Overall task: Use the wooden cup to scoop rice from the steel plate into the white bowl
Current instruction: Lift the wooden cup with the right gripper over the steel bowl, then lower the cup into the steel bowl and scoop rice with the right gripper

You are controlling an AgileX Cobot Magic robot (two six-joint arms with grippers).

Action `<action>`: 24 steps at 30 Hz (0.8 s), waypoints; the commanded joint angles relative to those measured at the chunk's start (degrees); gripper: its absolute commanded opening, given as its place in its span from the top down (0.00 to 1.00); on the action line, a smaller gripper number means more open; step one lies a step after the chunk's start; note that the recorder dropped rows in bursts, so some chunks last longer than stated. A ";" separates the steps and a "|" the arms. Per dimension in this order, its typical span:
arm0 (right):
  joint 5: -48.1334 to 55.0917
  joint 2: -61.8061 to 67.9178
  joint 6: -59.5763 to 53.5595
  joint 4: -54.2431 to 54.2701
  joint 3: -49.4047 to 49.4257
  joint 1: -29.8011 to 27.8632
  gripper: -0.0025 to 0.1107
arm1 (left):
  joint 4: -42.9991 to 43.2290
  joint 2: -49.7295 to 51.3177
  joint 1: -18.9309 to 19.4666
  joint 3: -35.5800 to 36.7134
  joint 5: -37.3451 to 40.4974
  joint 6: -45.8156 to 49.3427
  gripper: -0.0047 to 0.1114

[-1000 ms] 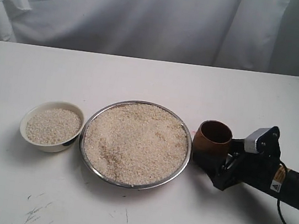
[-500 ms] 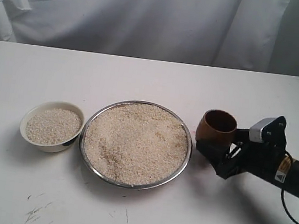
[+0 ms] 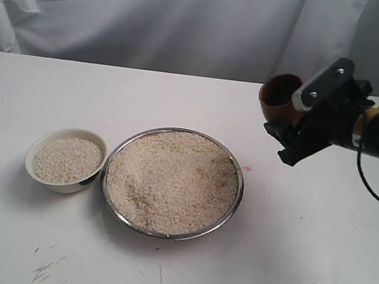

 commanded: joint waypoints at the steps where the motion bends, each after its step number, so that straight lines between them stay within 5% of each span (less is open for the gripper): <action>1: 11.95 -0.78 -0.43 -6.95 -7.13 7.01 0.98 | -0.04 -0.29 -0.09 0.26 -0.36 -0.18 0.96; 9: 28.50 -0.04 -2.42 -21.57 -15.35 18.21 0.98 | -0.04 -0.29 -0.09 0.26 -0.36 -0.18 0.96; 16: 41.93 9.04 -25.95 -24.38 -20.17 26.28 0.98 | -0.04 -0.29 -0.09 0.26 -0.36 -0.18 0.96; 24: 48.40 15.04 -26.09 -43.11 -21.21 29.31 0.98 | -0.04 -0.29 -0.09 0.26 -0.36 -0.18 0.96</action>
